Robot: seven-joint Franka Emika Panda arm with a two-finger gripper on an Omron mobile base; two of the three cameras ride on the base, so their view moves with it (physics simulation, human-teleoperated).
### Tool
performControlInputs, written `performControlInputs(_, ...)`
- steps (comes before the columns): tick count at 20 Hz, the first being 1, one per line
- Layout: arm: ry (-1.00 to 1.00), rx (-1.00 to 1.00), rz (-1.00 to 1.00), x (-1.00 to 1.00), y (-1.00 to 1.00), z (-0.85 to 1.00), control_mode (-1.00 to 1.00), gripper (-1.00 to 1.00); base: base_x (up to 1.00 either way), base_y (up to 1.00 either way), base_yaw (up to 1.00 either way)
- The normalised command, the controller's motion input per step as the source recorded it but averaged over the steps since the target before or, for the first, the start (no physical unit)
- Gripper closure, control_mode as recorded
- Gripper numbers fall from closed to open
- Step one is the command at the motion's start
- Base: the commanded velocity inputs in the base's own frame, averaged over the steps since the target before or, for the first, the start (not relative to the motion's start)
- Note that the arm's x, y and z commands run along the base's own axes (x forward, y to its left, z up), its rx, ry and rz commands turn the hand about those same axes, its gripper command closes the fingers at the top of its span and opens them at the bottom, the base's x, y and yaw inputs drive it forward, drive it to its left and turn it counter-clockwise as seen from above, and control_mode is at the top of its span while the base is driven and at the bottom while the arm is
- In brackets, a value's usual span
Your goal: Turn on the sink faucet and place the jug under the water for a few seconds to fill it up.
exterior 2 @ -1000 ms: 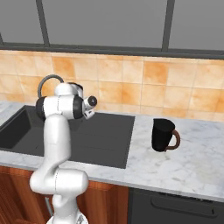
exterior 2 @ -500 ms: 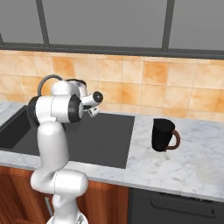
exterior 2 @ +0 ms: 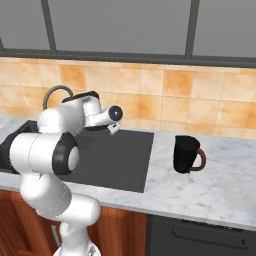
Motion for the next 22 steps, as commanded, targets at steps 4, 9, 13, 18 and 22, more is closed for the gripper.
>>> performControlInputs(4, -0.08, -0.18, 0.00, -1.00, -0.61, 1.00, -1.00, -1.00, 0.00, 0.00, 0.00)
performControlInputs(9, 0.00, -0.22, 0.00, -0.95, -0.62, 1.00, -1.00, -1.00, 0.00, 0.00, 0.00)
performControlInputs(13, 0.00, -0.30, 0.00, -0.93, -0.63, 0.96, -1.00, -1.00, 0.00, 0.00, 0.00)
performControlInputs(18, -0.03, -0.30, 0.00, -0.96, -0.78, 0.72, -1.00, -1.00, 0.00, 0.00, 0.00)
performControlInputs(22, -0.16, -0.18, 0.01, -0.99, -1.00, 0.09, -1.00, -1.00, 0.00, 0.00, 0.00)
